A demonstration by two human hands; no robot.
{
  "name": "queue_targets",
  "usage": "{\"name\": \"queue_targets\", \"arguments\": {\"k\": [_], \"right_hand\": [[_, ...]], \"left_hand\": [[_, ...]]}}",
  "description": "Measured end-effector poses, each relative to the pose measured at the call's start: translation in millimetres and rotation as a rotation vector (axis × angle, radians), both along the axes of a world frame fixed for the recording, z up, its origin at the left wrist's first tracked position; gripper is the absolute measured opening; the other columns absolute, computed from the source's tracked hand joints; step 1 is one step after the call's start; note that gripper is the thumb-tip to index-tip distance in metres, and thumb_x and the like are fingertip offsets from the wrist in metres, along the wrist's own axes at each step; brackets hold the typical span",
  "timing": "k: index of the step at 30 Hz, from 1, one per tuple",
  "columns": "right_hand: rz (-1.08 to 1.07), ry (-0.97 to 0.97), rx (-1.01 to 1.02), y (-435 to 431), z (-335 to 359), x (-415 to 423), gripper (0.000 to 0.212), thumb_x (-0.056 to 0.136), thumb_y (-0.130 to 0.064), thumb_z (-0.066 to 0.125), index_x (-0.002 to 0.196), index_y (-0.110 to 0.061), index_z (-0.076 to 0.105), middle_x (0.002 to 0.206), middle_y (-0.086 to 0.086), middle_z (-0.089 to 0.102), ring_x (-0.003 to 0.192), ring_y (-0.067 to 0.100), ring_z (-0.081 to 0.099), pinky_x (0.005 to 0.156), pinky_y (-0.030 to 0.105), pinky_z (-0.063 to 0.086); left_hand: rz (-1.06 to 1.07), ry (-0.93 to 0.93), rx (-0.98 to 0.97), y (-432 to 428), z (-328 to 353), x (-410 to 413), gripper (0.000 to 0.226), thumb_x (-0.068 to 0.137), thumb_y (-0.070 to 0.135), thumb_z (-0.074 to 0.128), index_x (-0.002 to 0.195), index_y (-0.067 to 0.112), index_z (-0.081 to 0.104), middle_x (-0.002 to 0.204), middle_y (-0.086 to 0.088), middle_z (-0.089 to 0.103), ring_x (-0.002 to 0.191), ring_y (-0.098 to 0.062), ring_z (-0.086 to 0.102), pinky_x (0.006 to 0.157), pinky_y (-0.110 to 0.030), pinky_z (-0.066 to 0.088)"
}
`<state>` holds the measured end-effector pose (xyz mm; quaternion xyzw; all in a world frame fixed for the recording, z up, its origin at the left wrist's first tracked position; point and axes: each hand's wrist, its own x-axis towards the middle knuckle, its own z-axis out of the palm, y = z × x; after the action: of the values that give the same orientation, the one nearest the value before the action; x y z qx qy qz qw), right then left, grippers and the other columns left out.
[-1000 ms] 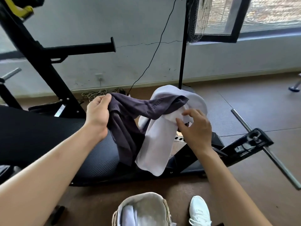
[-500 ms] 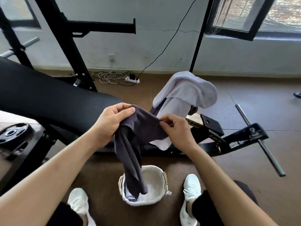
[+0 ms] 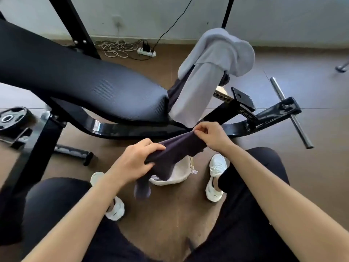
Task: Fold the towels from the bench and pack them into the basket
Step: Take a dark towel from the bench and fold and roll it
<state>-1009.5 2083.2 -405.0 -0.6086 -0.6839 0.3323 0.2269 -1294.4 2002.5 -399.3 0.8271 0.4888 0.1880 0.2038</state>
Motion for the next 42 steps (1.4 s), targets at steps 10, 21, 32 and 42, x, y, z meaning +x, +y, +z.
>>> {"name": "queue_targets", "arguments": {"k": [10, 21, 32, 42], "right_hand": [[-0.010, 0.096, -0.069, -36, 25, -24, 0.012, 0.089, -0.017, 0.074, 0.100, -0.020, 0.077, 0.087, -0.004, 0.073, 0.078, 0.010, 0.066, 0.077, 0.023, 0.051], [0.143, 0.503, -0.148, -107, -3, -74, 0.022, 0.083, -0.016, 0.083, 0.102, -0.017, 0.073, 0.091, -0.002, 0.075, 0.084, 0.007, 0.070, 0.080, 0.028, 0.058], [0.249, 0.060, -0.169, -72, -26, -34, 0.013, 0.092, -0.009, 0.068, 0.100, -0.016, 0.077, 0.083, -0.008, 0.071, 0.073, 0.002, 0.059, 0.077, 0.023, 0.044], [-0.101, 0.680, -0.134, -65, 6, -11, 0.012, 0.095, -0.012, 0.069, 0.089, -0.017, 0.077, 0.081, -0.002, 0.074, 0.081, 0.012, 0.065, 0.078, 0.029, 0.053]], "left_hand": [[0.124, -0.311, 0.076, -23, 7, 8, 0.017, 0.087, 0.018, 0.080, 0.101, 0.026, 0.076, 0.093, 0.016, 0.070, 0.089, -0.006, 0.068, 0.082, -0.022, 0.052], [0.318, -0.593, -0.331, -42, -2, 25, 0.019, 0.098, 0.020, 0.066, 0.080, 0.021, 0.071, 0.078, 0.004, 0.071, 0.075, -0.002, 0.062, 0.073, -0.017, 0.049], [0.525, -0.762, -0.409, -39, -24, 14, 0.030, 0.101, 0.019, 0.061, 0.076, 0.003, 0.067, 0.067, 0.007, 0.063, 0.065, -0.004, 0.056, 0.064, -0.017, 0.048], [0.432, -0.476, -0.392, -30, -47, -18, 0.020, 0.088, 0.021, 0.078, 0.081, 0.040, 0.075, 0.076, 0.015, 0.074, 0.070, -0.008, 0.064, 0.075, -0.035, 0.053]]}}
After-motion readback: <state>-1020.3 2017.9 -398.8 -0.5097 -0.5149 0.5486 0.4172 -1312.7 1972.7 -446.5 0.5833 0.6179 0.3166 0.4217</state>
